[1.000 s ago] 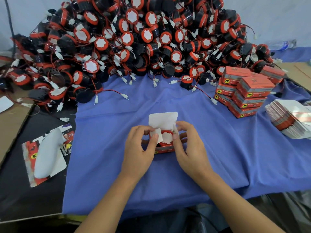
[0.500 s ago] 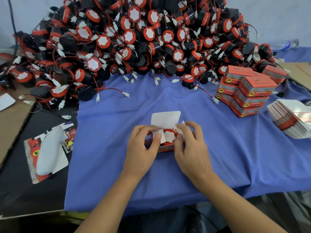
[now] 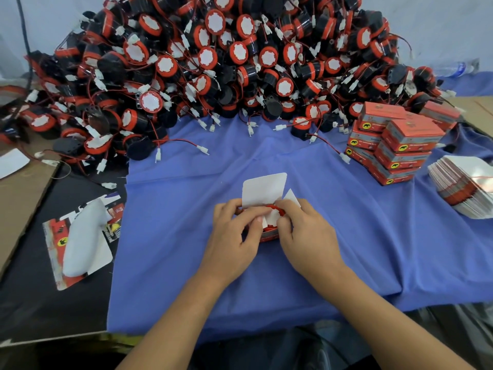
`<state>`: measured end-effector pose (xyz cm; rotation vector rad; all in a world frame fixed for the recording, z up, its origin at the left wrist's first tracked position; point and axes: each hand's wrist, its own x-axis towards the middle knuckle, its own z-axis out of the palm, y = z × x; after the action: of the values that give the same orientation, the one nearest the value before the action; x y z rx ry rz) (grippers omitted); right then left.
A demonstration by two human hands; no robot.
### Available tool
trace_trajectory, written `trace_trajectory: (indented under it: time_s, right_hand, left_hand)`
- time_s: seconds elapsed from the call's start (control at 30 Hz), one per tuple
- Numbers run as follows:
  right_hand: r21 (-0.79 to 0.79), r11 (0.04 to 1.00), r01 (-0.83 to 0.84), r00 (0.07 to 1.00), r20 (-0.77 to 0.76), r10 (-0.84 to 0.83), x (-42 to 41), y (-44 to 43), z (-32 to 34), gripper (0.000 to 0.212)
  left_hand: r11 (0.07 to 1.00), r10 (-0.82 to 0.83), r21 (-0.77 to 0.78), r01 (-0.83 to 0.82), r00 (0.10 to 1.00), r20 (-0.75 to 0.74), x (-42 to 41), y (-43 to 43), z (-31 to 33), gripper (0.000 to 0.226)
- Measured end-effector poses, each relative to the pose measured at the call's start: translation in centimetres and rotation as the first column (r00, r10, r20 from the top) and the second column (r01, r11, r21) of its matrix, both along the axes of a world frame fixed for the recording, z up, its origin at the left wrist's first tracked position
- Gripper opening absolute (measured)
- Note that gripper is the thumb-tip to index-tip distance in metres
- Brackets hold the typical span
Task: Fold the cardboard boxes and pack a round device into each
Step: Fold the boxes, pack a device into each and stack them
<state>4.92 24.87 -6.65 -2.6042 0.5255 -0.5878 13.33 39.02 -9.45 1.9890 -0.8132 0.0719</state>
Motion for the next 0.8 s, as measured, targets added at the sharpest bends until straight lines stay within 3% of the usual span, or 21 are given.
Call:
trace_trajectory:
  time_s: [0.23, 0.5, 0.53, 0.6, 0.67, 0.8]
  right_hand:
    - [-0.050, 0.999, 0.005, 0.996, -0.089, -0.009, -0.5, 0.3, 0.6, 0.031]
    - [-0.262, 0.965, 0.015, 0.969, -0.232, -0.079, 0.3, -0.6, 1.8, 0.024]
    - [-0.202, 0.979, 0.023, 0.979, -0.196, -0.063, 0.3, -0.5, 1.5, 0.022]
    - [0.090, 0.996, 0.018, 0.999, -0.030, -0.015, -0.1, -0.3, 0.5, 0.018]
    - [0.382, 0.923, -0.040, 0.987, 0.161, -0.023, -0.5, 0.0, -0.3, 0.027]
    - [0.502, 0.854, -0.137, 0.954, 0.298, -0.023, -0.6, 0.1, -0.9, 0.043]
  left_hand:
    - [0.999, 0.027, 0.044, -0.027, 1.000, 0.003, 0.0, -0.2, 0.1, 0.038]
    - [0.997, 0.051, 0.052, -0.051, 0.999, 0.003, 0.0, -0.1, 0.2, 0.039]
    - [0.998, 0.051, 0.045, -0.051, 0.999, 0.002, 0.0, -0.1, 0.3, 0.039]
    - [0.998, 0.050, 0.023, -0.050, 0.999, 0.000, -0.1, -0.1, 0.4, 0.038]
    - [0.999, 0.046, 0.007, -0.046, 0.999, -0.009, -0.1, -0.1, 0.5, 0.037]
    - [0.999, 0.038, -0.002, -0.038, 0.999, -0.032, 0.0, 0.1, 0.5, 0.030]
